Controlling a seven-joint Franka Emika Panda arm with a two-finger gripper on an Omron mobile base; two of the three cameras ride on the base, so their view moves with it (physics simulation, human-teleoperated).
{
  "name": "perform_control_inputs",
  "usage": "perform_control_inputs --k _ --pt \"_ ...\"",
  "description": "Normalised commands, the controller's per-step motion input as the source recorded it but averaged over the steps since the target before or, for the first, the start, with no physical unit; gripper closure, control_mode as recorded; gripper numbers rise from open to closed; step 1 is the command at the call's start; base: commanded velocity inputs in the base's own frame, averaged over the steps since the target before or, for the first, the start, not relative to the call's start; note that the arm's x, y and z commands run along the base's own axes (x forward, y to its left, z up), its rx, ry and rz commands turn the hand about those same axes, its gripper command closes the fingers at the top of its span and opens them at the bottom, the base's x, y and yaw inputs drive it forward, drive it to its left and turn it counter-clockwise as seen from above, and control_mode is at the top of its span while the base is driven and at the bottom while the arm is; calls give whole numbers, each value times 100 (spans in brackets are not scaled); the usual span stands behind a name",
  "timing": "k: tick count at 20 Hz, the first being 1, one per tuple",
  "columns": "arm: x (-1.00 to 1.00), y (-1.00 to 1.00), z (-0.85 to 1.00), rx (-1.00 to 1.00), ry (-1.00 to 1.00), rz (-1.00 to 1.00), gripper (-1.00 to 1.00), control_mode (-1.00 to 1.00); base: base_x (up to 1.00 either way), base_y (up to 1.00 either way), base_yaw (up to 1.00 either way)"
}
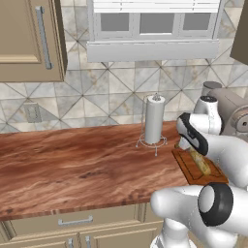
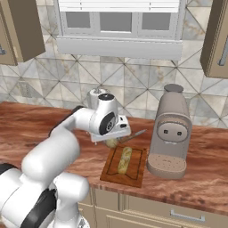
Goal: Retrieve the sausage and cheese from the fridge and place them on the cutting board on the counter.
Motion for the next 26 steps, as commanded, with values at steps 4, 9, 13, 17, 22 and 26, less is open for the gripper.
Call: perform_control_inputs --k 4,9,13,17,22,26 --pt "25 -1 -46 0 2 0 100 -100 0 0 0" --pt "9 0 -56 0 5 0 100 -100 0 0 0" --pt "2 -5 -34 0 9 0 100 -100 0 0 0" --pt "1 -6 -23 0 6 0 100 -100 0 0 0" --pt "1 -2 -8 0 3 0 -100 -100 0 0 0" --pt "1 0 0 0 0 0 -100 -100 0 0 0"
